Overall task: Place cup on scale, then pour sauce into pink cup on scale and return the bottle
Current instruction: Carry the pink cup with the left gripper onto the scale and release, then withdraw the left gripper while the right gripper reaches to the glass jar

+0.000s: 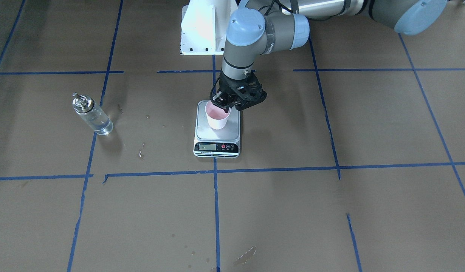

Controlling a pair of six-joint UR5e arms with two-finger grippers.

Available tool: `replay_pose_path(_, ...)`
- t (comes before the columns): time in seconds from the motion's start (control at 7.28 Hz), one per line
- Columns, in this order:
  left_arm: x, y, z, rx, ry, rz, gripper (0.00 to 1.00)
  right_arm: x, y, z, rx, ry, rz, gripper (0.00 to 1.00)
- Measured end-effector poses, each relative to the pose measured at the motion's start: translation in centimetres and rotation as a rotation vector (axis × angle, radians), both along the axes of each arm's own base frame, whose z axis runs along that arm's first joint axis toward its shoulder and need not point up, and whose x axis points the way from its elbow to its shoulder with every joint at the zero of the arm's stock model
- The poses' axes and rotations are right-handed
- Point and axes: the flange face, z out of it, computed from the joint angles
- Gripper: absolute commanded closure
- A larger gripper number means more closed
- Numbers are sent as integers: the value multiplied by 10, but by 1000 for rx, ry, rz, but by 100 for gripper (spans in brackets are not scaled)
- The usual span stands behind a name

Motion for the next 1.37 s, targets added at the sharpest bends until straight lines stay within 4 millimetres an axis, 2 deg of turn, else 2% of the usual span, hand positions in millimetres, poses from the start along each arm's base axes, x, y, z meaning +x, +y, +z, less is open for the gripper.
replay_pose_path(0.27,-2,1,1,34,-4,27,0,0,-3,-4,5,-5,-1,0)
replay_pose_path(0.55,-16,8,-9,58,21,52,0,-1,-6,-18,22,-11,4,0)
replay_pose_path(0.82,-58,19,-28,91,54,113,0,-9,-5,-53,37,-21,19,0)
replay_pose_path(0.96,-84,19,-35,105,70,126,0,-19,2,-87,27,-24,21,0)
replay_pose_path(1.1,-107,15,-35,124,76,127,0,-32,17,-136,8,-28,19,0)
replay_pose_path(1.24,-130,6,-31,149,77,122,0,-47,36,-181,-9,-38,21,0)
replay_pose_path(1.37,-157,-4,-24,173,78,121,0,-68,53,-217,-33,-52,33,0)
